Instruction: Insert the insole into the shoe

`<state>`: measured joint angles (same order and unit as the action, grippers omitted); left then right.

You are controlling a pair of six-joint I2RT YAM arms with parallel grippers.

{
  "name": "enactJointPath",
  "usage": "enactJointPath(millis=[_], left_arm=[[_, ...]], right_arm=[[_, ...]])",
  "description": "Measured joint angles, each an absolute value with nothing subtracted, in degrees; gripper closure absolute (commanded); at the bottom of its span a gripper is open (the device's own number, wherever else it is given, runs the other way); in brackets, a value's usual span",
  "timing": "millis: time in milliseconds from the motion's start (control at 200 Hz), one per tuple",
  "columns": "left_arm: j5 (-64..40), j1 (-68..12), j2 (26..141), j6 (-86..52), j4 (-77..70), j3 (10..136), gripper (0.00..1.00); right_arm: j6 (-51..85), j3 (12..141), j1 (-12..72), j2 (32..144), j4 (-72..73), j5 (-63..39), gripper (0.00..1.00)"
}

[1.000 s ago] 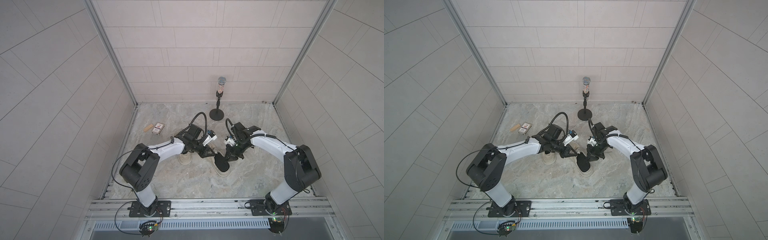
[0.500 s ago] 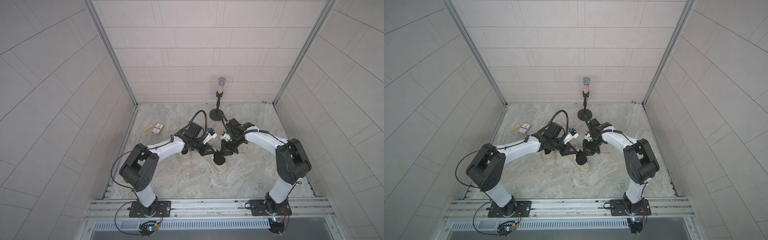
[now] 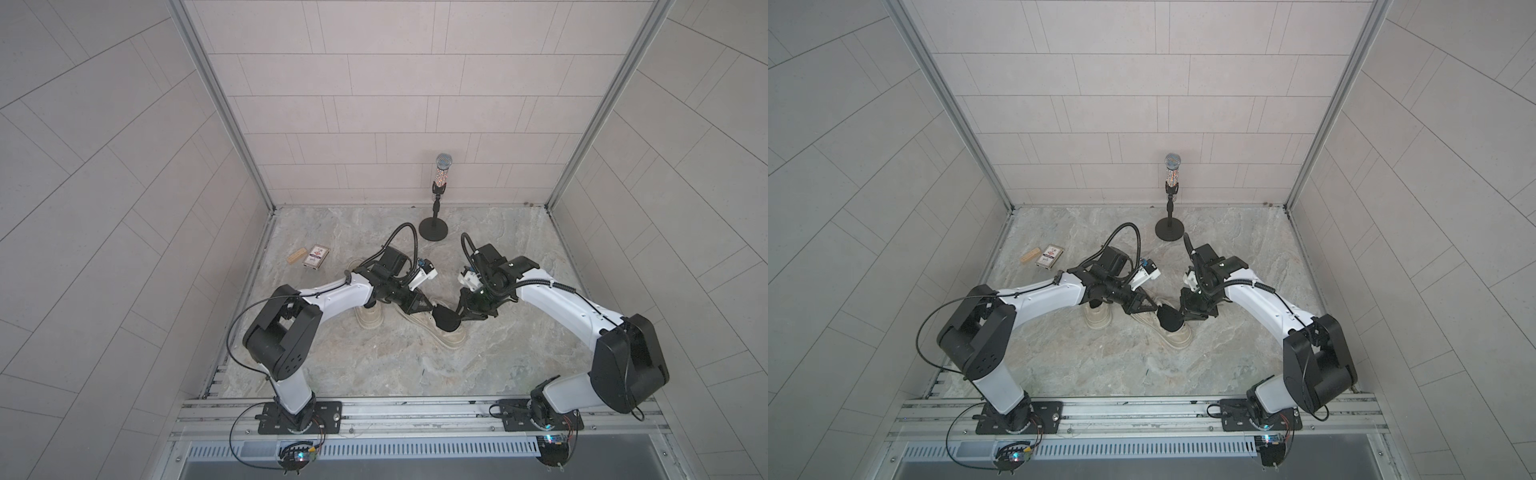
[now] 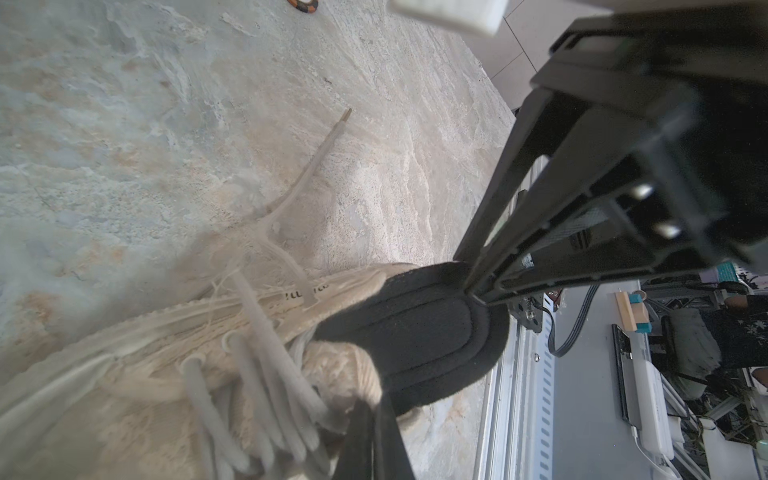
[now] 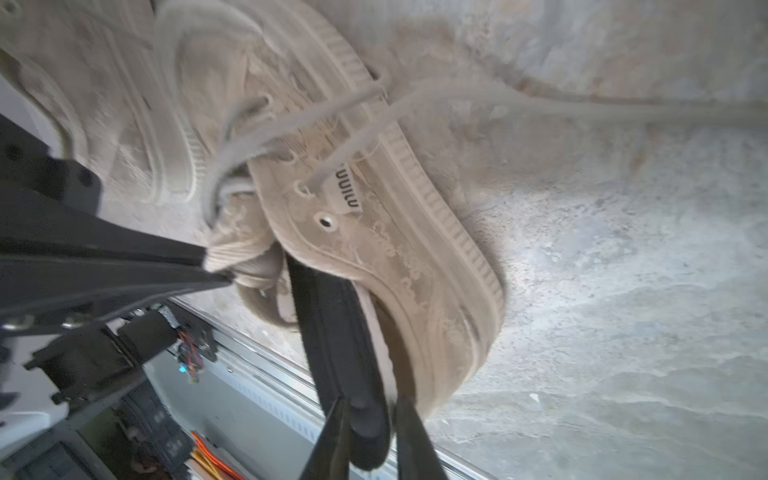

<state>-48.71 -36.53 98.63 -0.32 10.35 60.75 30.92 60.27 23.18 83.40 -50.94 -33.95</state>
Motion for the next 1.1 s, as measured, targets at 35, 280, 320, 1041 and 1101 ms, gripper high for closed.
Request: enactJointPath(millis=[35,280,320,1041,1101], left_arm=[[-48.75,-36.53,98.7,-0.43,10.17,60.75,1.0],[-48.42,-36.56,98.7,-0.51,10.13,60.75,1.0],[-48.34,-36.56,98.7,-0.51,10.13,60.75,1.0],[-48.36,-36.16,98.72,-2.98,8.69,60.75,1.0],[-48.36,-36.14,98.72,-3.46,7.99,60.75,1.0]], right_arm=[[31.29,60.07,23.16,83.83,-50.83,-34.22,0.94],[33.67,60.49,23.18,85.89,-49.47,-35.88,1.0],[34.17,60.77,23.2,86.15,-49.12,-35.86,1.0],[33.63,66.37,28.51,92.79,-46.74,-25.02,1.0],[33.23,64.93,28.99,92.03,-46.87,-24.23,1.0]])
